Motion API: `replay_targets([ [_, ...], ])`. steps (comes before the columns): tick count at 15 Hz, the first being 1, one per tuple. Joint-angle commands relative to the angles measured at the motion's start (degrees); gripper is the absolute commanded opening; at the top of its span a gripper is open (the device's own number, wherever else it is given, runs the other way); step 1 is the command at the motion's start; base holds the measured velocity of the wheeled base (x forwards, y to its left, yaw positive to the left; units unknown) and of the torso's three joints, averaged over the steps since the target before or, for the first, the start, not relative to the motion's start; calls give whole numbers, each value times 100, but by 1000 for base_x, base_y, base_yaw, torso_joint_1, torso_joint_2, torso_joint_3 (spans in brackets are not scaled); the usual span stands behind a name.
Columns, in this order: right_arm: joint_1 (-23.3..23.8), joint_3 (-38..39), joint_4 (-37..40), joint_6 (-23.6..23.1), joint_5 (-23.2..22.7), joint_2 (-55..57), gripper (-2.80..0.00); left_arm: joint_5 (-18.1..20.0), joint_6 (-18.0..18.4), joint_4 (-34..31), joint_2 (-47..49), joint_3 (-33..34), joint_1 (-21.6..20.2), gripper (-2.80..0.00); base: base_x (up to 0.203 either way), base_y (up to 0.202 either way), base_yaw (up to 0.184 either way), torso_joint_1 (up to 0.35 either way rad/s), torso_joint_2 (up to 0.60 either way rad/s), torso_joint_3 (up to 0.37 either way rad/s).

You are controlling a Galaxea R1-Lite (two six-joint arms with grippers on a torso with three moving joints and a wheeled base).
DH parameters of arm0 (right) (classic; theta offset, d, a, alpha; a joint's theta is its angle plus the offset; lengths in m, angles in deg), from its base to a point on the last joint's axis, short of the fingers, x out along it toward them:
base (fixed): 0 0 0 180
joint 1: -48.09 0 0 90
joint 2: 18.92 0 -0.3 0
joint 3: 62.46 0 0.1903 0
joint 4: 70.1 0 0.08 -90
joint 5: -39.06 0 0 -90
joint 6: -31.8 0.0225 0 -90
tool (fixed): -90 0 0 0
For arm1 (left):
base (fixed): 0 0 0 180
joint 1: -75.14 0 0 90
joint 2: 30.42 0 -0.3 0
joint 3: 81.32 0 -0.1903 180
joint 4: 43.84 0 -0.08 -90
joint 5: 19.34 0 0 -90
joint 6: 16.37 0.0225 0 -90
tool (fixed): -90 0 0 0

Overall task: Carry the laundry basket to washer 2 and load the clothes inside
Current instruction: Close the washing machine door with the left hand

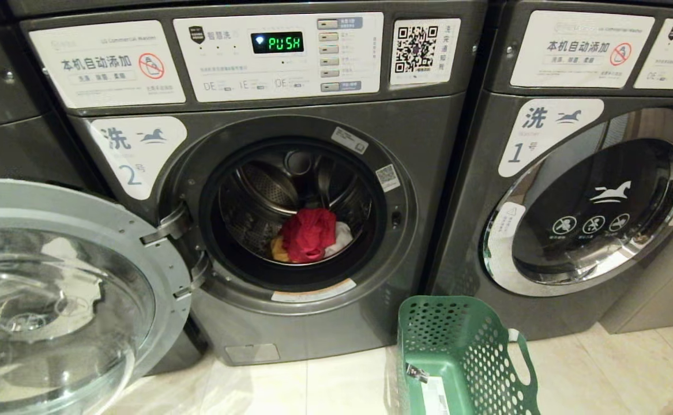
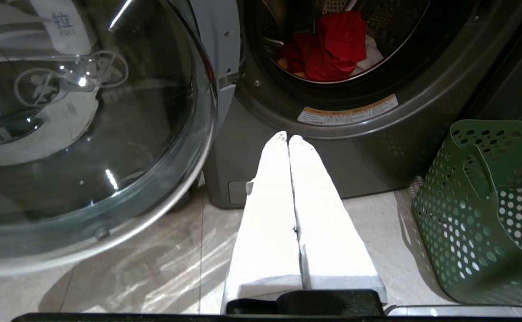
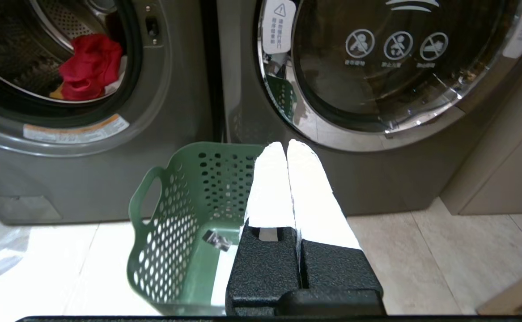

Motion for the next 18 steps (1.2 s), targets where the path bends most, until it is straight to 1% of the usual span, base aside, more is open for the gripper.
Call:
replay_targets([
  [1,-2,193,-2,-3,-5,7,-280,-1,-2,1,9,9,0,-280,-202,0,3,6,2,6],
  [10,-2,193,-2,-3,2,7,-280,-1,-2,1,9,9,0,-280,-185,0,1,2,3,5],
  [13,-2,193,-2,15,2,7,-280,-1,-2,1,9,9,0,-280,0,0,0,0,0,0],
  [15,-2,193,1,23,11,7,-280,-1,130,1,9,9,0,-280,0,0,0,0,0,0],
  [16,-2,193,7,59,29,7,-280,-27,150,-7,11,-86,0,-280,0,0,0,0,0,0],
  [17,-2,193,7,126,41,7,-280,-48,189,-73,67,-408,0,-280,0,0,0,0,0,0],
  [18,-2,193,0,260,67,7,-280,-65,232,-220,246,-949,0,-280,0,0,0,0,0,0],
])
